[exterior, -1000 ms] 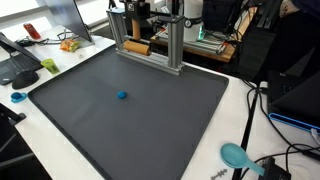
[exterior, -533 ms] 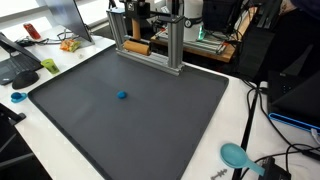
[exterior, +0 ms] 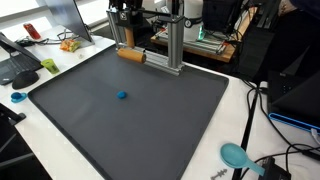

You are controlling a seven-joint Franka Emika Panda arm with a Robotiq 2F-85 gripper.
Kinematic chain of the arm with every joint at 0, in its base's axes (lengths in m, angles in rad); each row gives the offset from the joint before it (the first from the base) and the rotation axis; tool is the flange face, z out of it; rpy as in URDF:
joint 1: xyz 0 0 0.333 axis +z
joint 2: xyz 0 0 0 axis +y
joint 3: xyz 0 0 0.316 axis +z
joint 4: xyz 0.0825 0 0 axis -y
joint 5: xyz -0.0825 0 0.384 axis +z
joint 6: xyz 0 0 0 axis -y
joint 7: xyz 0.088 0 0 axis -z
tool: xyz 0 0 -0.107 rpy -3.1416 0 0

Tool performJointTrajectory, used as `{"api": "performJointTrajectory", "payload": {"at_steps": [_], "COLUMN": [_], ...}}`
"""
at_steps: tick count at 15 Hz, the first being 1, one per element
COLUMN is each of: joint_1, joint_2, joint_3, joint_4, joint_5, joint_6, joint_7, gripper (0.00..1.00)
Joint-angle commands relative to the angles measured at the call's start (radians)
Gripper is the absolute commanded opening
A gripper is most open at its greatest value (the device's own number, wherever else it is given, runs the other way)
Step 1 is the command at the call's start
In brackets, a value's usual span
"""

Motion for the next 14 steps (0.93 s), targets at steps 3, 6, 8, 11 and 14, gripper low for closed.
{"api": "performJointTrajectory", "payload": {"at_steps": [3,6,8,11,14], "joint_1": [0.001,-0.008,-0.015,-0.029,-0.041], "joint_2": [0.16,0.236,0.28,0.336,0.385], "joint_3": [-0.016,-0.014,-0.012,-0.006,-0.003], "joint_4": [0.171,0.233,0.262,0.292,0.315], "joint_5": [0.02,0.033,0.035,0.059,0.069], "joint_6": [0.008,0.029,0.04,0.054,0.068], "joint_7": [-0.097,-0.135,-0.147,-0.167,-0.169], "gripper": [0.22,0.22,0.22,0.22,0.22]}}
